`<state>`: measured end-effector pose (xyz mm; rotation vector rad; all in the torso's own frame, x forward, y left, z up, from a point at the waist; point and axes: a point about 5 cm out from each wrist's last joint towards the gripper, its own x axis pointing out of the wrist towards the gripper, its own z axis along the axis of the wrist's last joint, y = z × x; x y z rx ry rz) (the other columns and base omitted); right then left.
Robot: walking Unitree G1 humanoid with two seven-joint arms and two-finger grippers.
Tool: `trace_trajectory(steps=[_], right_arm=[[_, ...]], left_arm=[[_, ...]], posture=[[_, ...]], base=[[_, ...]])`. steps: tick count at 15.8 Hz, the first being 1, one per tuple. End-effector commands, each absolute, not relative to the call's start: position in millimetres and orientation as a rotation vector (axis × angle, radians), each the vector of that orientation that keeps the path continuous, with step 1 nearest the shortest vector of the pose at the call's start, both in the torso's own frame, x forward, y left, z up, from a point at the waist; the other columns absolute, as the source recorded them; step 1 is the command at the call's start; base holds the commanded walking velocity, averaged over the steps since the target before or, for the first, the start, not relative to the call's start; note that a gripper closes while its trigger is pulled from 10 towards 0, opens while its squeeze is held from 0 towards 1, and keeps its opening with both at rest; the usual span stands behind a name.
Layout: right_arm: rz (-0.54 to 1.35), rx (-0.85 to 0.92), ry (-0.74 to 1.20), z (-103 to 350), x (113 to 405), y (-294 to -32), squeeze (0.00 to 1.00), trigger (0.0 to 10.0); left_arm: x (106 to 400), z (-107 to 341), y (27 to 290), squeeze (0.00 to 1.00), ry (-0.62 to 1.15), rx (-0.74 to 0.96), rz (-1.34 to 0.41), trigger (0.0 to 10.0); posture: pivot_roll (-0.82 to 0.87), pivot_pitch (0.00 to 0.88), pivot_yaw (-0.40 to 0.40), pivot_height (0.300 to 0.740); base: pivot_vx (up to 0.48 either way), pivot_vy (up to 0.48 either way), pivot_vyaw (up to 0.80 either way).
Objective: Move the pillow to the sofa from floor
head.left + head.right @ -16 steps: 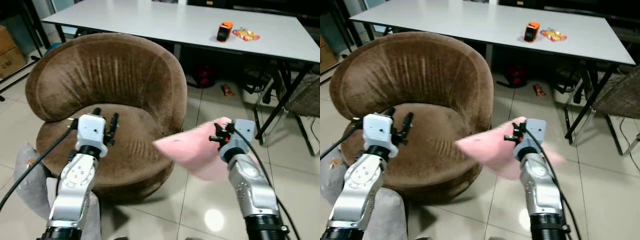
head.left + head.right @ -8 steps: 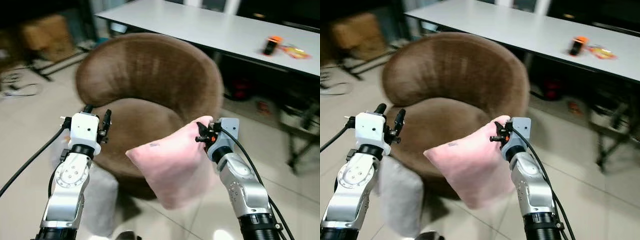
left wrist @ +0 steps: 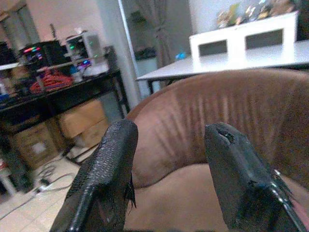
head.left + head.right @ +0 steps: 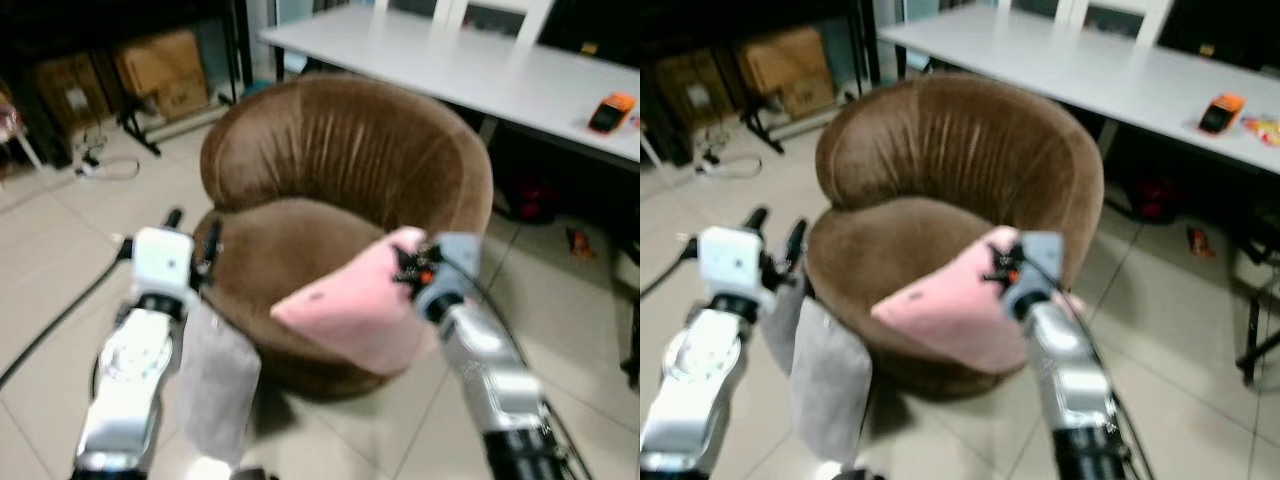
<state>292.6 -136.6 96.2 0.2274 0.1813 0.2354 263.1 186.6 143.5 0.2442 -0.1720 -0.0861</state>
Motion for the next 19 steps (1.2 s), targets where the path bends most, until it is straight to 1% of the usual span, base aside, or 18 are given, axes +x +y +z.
trace_trajectory(steps=[1, 6, 12, 19], right_arm=[[0.267, 0.243, 0.099, 116, 299, -131, 0.00, 10.0], [0.283, 0.281, 0.003, 141, 303, -135, 0.00, 10.0], [0.353, 0.321, -0.065, 162, 300, -126, 0.00, 10.0], [0.339, 0.323, -0.055, 161, 302, -128, 0.00, 10.0]], left_arm=[[263, 145, 191, 0.00, -0.170, 0.255, -0.076, 10.0], [268, 158, 191, 0.00, -0.210, 0.259, -0.080, 10.0], [269, 161, 190, 0.00, -0.216, 0.258, -0.093, 10.0], [269, 160, 189, 0.00, -0.202, 0.263, -0.098, 10.0]], posture=[[-0.03, 0.000, -0.041, 0.740], [-0.04, 0.000, -0.035, 0.740], [-0.04, 0.000, -0.034, 0.740], [-0.04, 0.000, -0.035, 0.740]], base=[[0.296, 0.000, 0.00], [0.295, 0.000, 0.00], [0.295, 0.000, 0.00], [0.295, 0.000, 0.00]])
